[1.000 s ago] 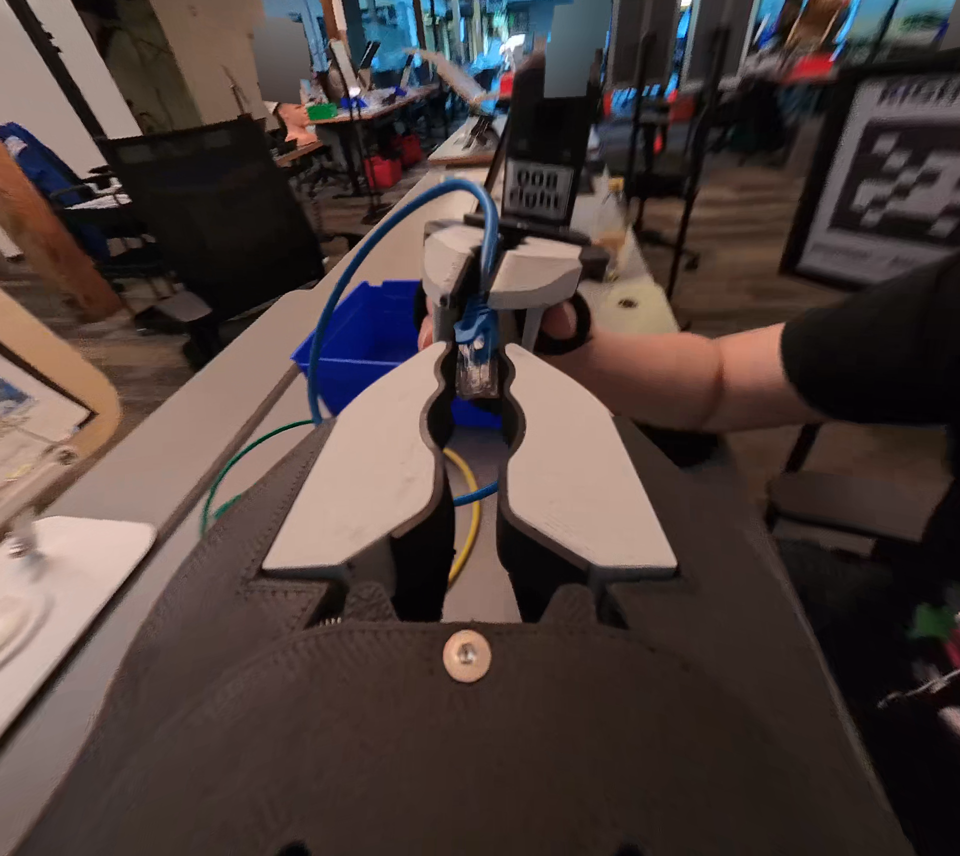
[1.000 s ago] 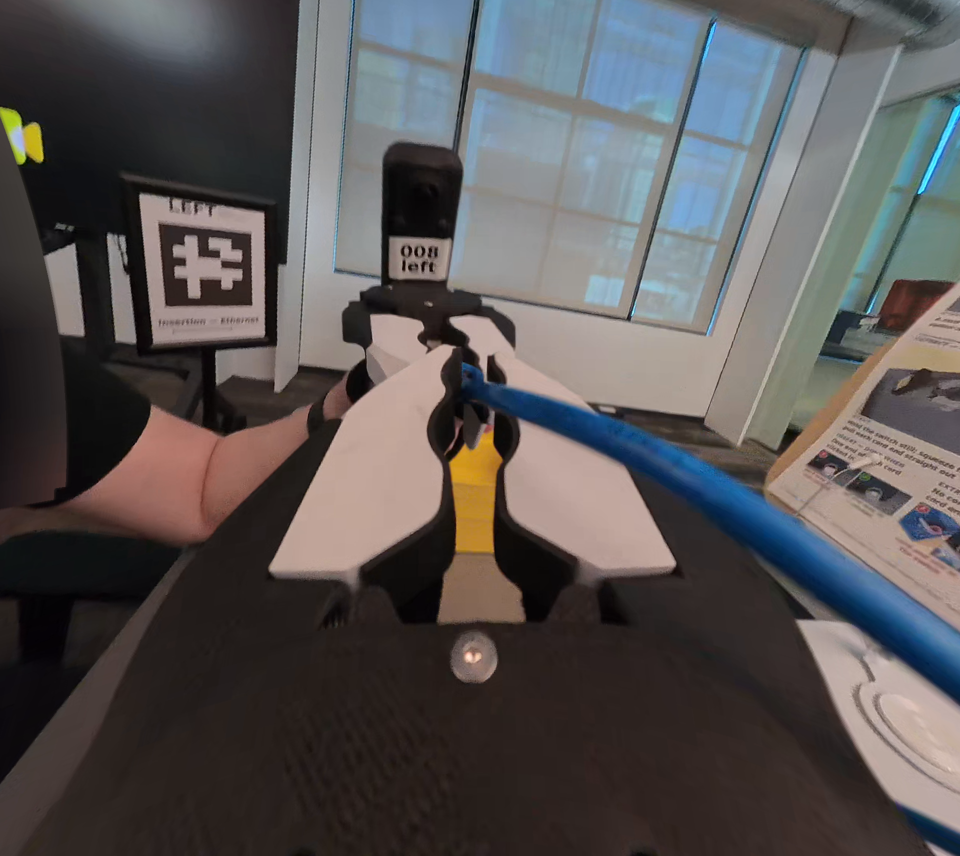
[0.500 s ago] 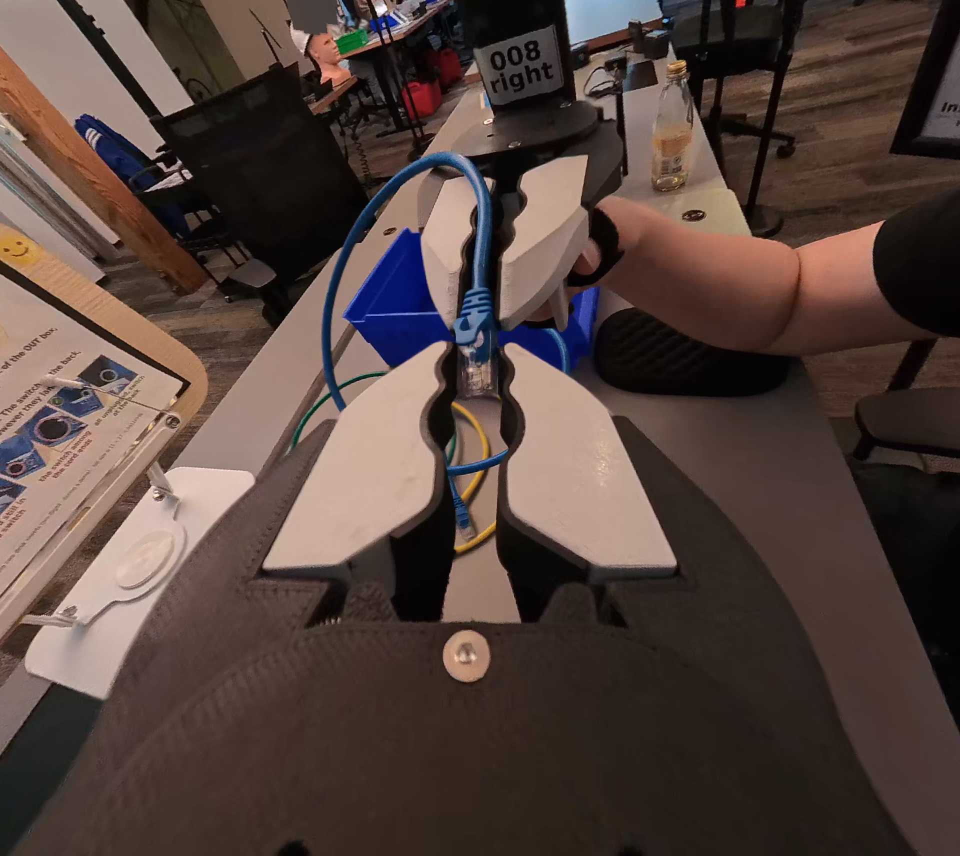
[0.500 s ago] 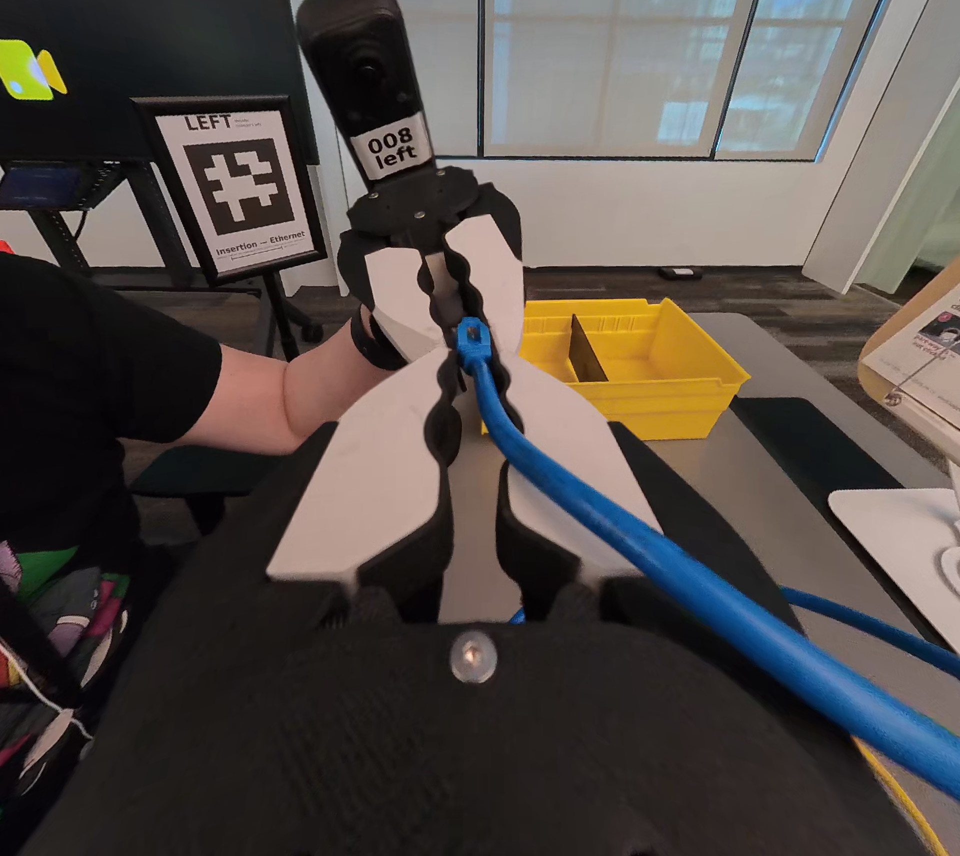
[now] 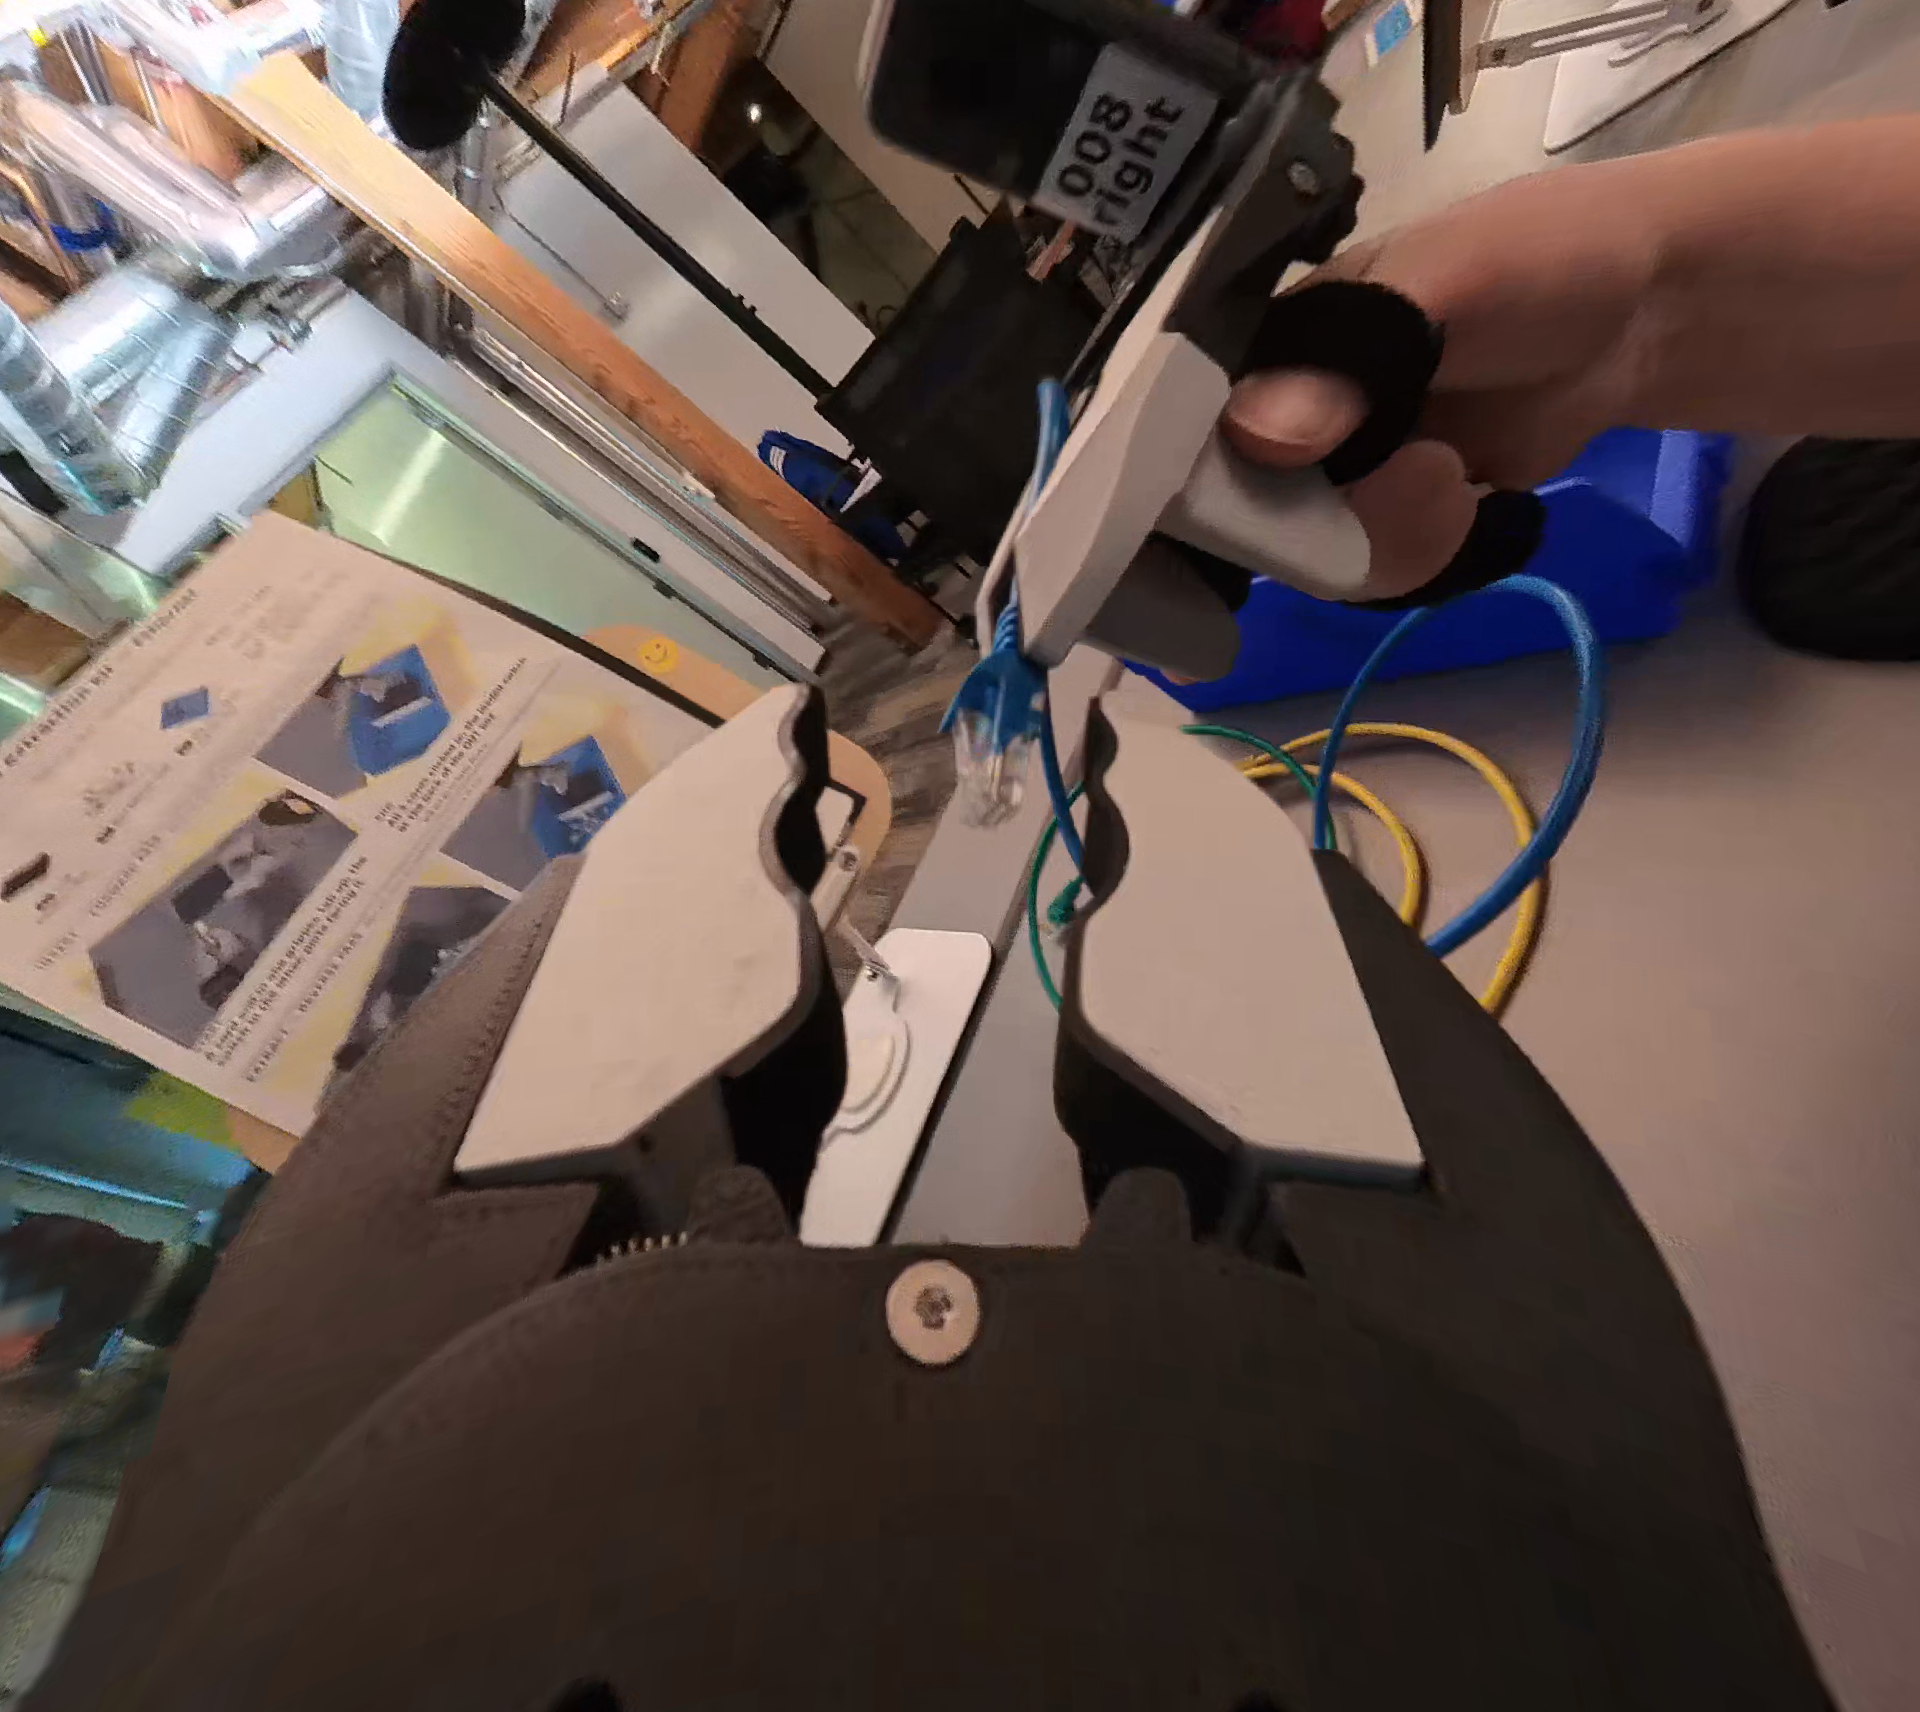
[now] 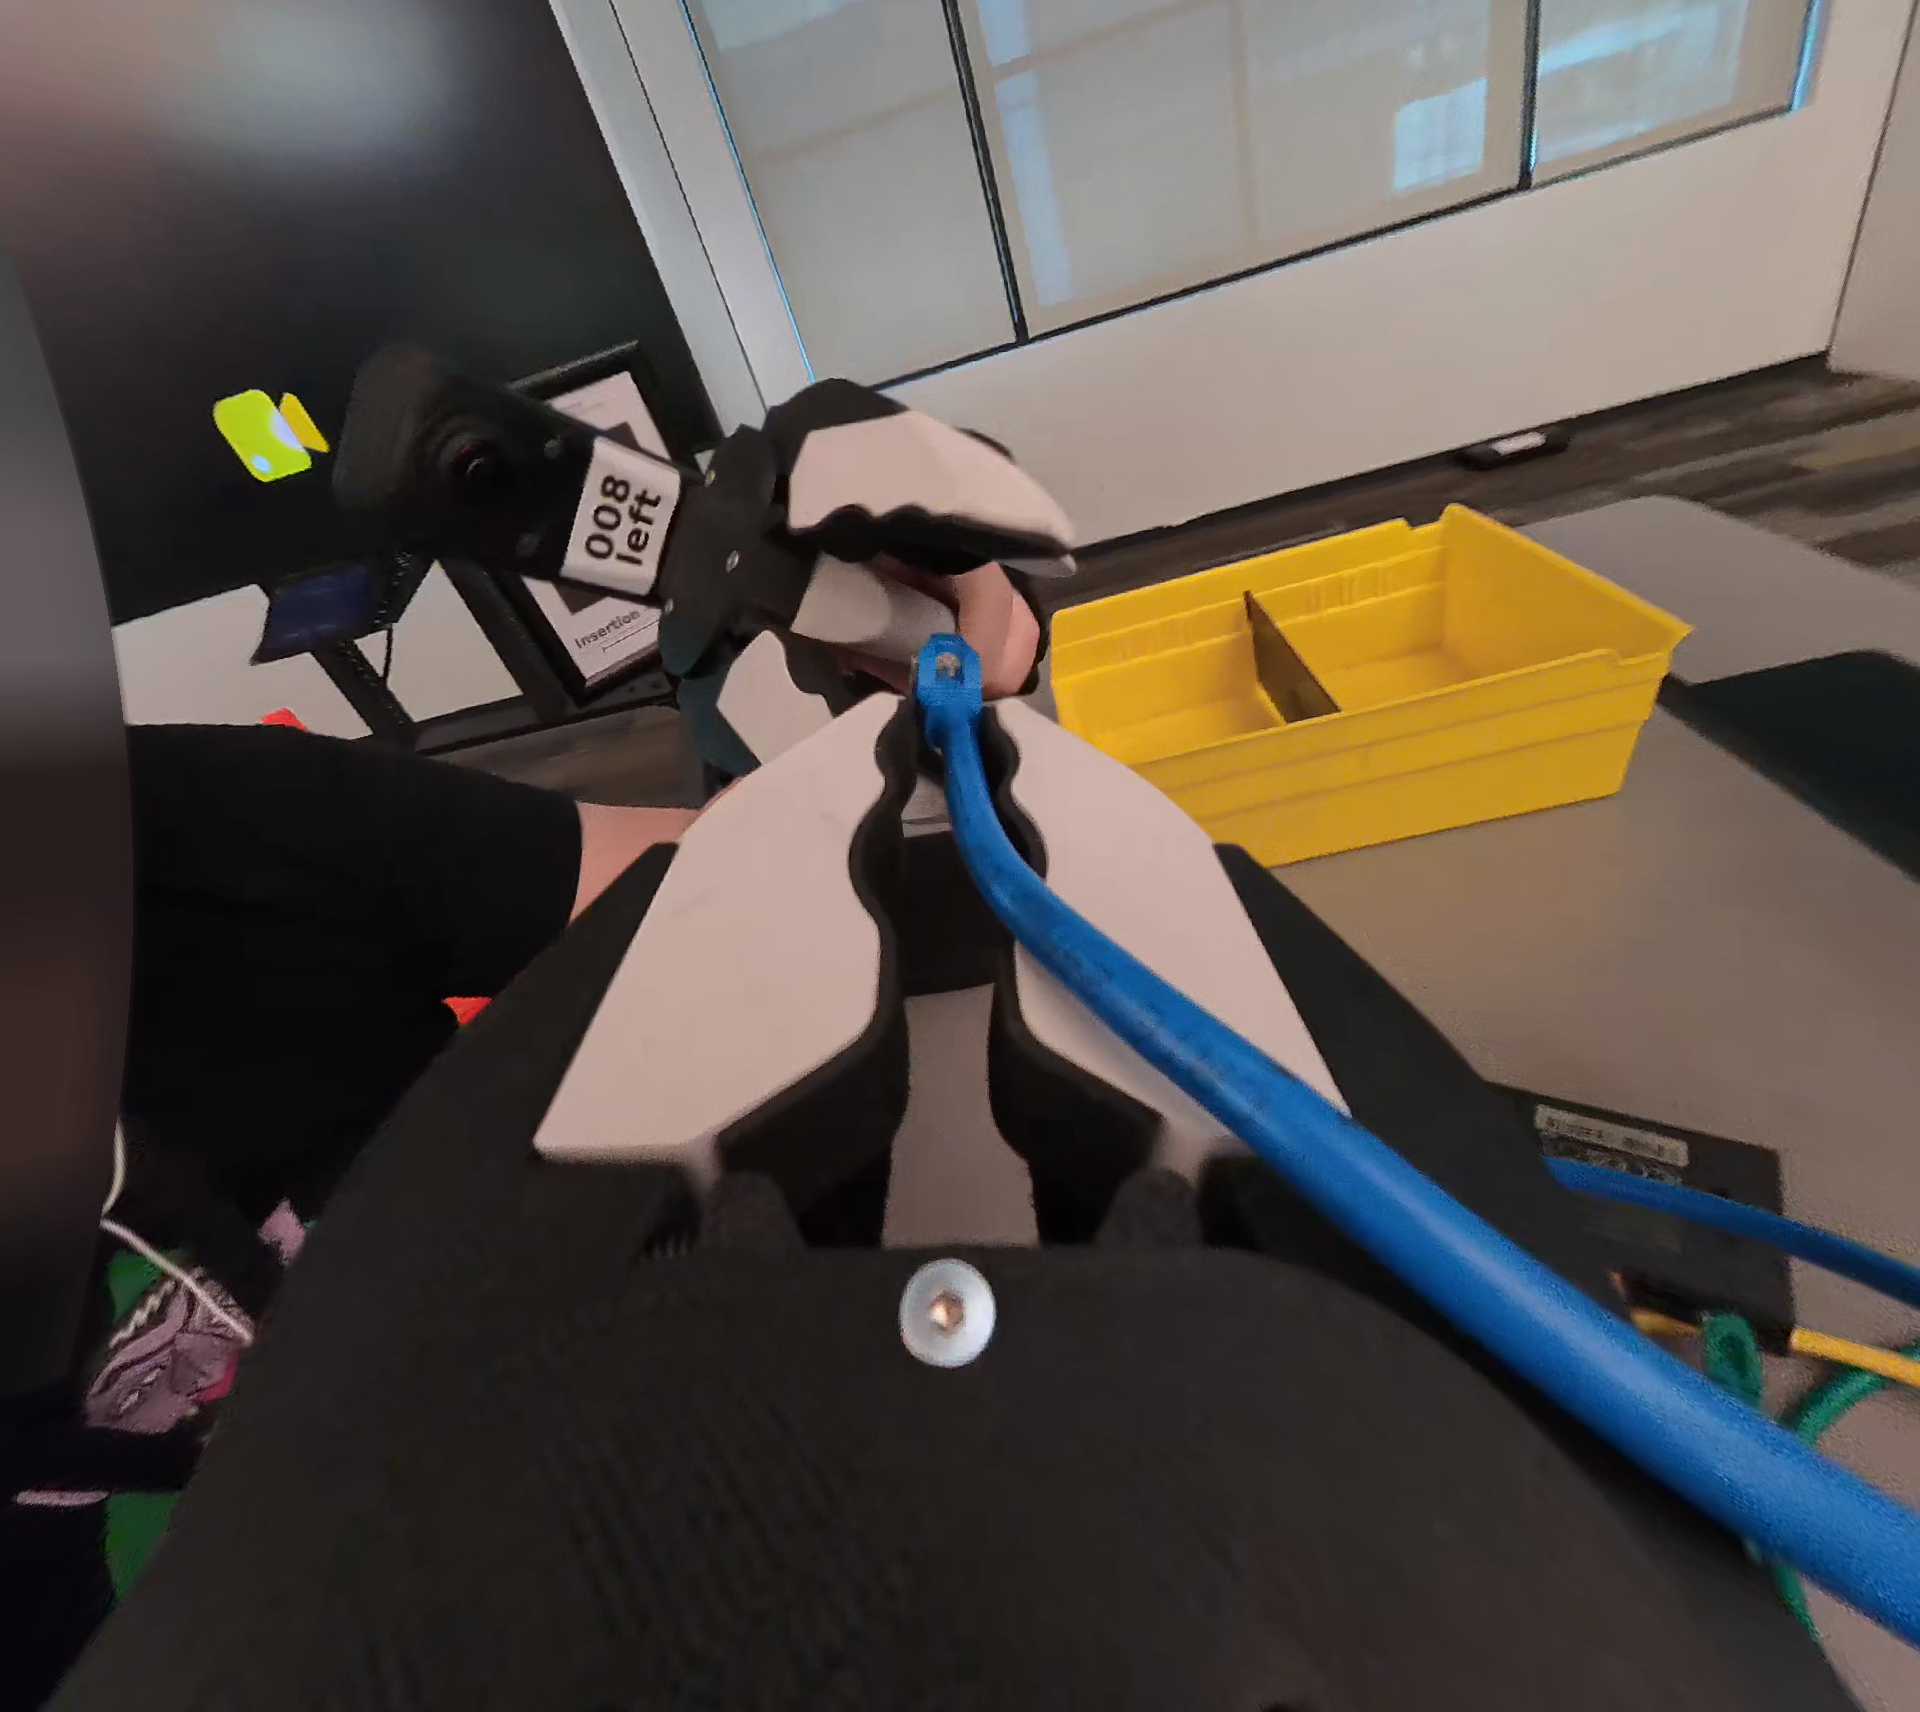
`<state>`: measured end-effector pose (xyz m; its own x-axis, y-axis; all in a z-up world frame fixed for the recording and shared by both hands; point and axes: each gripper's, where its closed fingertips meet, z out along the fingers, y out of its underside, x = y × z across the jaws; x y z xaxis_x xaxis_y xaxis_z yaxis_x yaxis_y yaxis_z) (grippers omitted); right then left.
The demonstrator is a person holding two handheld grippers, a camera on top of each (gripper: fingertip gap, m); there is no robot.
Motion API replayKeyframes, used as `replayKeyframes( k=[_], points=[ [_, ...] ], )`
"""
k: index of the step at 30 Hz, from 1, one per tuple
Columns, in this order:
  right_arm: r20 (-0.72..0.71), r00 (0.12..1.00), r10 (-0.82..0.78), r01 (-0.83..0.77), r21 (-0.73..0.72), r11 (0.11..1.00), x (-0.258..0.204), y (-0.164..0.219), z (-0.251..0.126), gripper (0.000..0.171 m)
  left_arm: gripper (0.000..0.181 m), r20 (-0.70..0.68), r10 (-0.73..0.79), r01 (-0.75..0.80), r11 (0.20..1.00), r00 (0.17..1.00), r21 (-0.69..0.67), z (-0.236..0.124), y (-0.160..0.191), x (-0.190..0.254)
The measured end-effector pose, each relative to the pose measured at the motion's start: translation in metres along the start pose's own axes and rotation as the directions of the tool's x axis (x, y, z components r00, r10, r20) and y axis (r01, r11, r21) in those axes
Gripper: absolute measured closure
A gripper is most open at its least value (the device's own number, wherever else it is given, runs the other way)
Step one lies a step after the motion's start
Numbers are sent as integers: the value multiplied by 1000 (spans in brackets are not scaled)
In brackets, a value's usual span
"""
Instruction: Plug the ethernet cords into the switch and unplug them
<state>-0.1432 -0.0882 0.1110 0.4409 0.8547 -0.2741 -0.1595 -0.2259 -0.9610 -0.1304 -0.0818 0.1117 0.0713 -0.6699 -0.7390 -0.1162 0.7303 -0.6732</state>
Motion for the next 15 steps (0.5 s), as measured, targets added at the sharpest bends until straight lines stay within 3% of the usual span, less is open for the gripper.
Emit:
replayKeyframes(
  k=[3,15],
  points=[
    [-1,999,40,-40,-9,999,3,3,2,159,164,17,116,-116,993,993,0,0,3,5],
    [89,987,137,-130,-77,989,-2,16,5,159,167,-77,200,-202,979,977,-20,-6,9,18]
  ],
)
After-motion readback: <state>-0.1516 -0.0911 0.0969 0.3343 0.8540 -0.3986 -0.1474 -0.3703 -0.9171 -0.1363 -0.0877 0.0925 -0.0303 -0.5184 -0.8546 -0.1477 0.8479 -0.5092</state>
